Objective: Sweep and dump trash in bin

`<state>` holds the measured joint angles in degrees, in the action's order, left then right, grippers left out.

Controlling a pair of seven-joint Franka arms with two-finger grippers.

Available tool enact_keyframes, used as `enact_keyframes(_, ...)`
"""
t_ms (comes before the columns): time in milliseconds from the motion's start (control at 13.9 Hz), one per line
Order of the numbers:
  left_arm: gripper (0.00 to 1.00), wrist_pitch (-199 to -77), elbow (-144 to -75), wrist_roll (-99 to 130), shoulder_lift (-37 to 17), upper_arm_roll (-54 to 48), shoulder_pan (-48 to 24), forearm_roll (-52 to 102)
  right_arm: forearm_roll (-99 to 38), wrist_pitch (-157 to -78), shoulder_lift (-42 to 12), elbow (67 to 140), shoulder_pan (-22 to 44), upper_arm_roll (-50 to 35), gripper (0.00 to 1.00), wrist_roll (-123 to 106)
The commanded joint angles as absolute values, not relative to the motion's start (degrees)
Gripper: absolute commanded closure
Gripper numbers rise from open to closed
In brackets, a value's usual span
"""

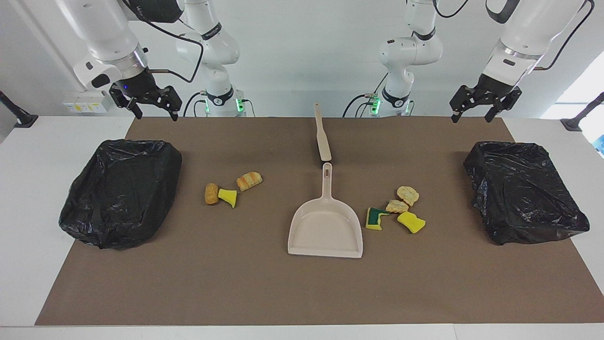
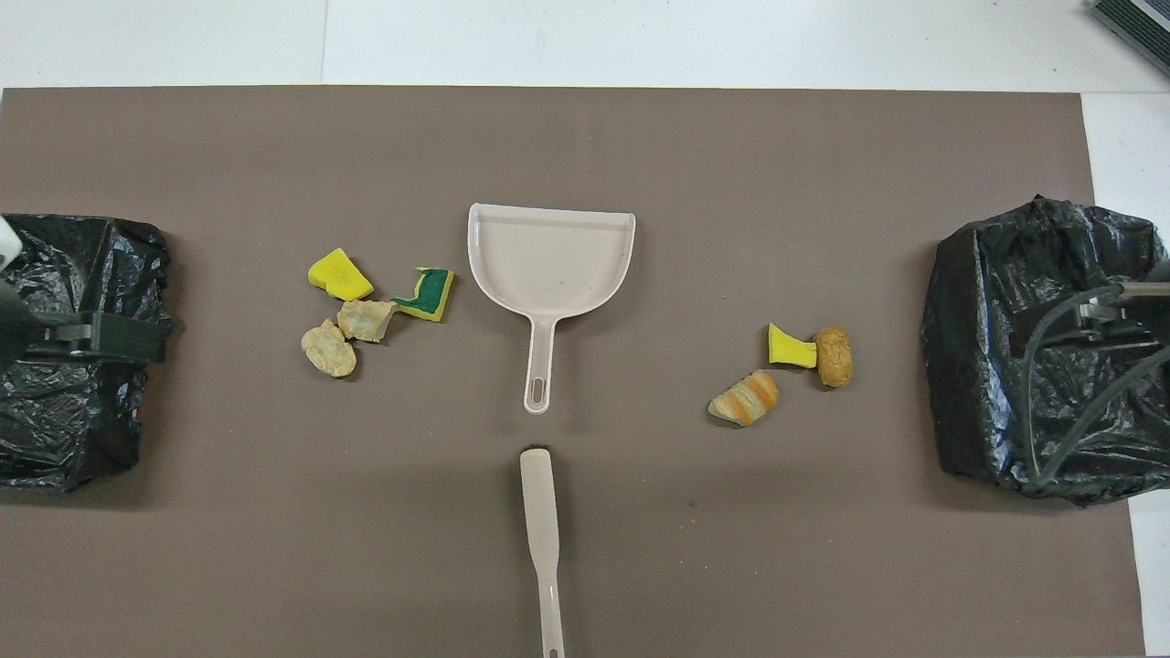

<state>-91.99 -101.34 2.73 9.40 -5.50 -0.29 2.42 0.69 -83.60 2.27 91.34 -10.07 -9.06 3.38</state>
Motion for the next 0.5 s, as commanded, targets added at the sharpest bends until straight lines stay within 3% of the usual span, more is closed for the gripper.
enact_keyframes(0, 0.00, -92.46, -108.44, 5.87, 14.23, -4.92, -4.81, 3.08, -0.35, -83.14, 2.99, 92.02, -10.28, -9.14, 0.00, 3.78)
enact_keyframes(430, 0.00, -96.50, -116.18, 18.08, 16.17, -4.92, -17.02, 3.34, -0.35, -85.51, 2.73, 92.02, -10.02, -9.14, 0.00, 4.04)
